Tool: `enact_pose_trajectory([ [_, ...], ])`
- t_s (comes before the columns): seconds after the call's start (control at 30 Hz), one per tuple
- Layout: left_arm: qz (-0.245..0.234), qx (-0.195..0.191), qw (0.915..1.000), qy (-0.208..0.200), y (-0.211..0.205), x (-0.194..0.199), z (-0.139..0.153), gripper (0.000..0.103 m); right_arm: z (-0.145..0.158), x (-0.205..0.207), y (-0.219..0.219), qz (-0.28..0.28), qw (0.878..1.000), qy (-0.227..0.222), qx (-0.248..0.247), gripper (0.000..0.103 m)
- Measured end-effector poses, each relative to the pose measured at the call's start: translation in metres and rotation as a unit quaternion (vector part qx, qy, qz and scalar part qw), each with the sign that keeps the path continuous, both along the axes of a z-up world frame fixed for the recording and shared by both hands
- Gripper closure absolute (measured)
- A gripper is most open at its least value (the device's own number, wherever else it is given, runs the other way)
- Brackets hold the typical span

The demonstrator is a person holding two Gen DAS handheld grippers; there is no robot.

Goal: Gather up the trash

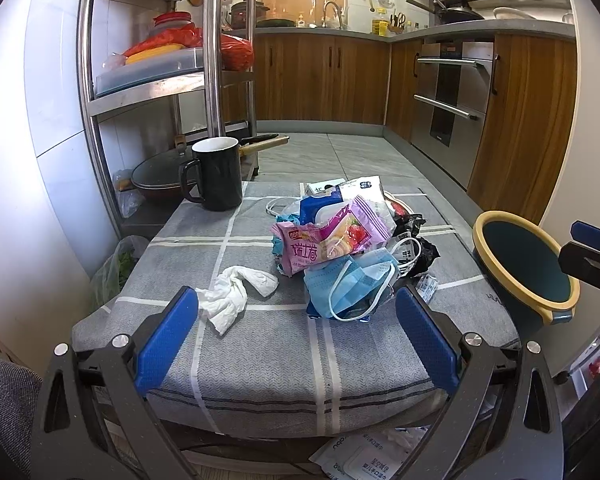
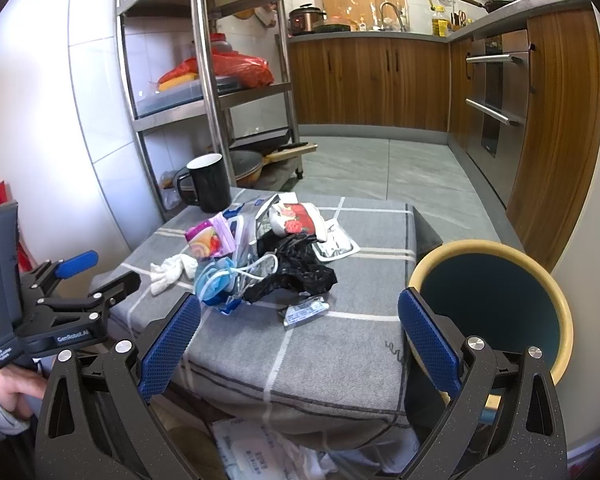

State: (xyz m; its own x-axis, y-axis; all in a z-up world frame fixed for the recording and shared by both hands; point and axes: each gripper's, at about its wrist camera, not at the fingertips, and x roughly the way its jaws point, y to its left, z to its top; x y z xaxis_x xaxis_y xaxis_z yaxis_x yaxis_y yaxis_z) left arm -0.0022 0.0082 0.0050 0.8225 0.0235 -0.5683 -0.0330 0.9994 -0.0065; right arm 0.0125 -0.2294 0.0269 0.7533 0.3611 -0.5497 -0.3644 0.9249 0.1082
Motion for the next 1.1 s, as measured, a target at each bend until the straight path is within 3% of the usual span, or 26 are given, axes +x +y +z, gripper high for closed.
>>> enact_pose_trajectory([
  [1.1, 0.002, -0.002, 1.0000, -0.001, 0.0044, -0.0013, 0.0014, 0.006, -0.0009, -0.0007, 0.0007, 0.000, 1.000, -0.001, 0.001, 0.005],
])
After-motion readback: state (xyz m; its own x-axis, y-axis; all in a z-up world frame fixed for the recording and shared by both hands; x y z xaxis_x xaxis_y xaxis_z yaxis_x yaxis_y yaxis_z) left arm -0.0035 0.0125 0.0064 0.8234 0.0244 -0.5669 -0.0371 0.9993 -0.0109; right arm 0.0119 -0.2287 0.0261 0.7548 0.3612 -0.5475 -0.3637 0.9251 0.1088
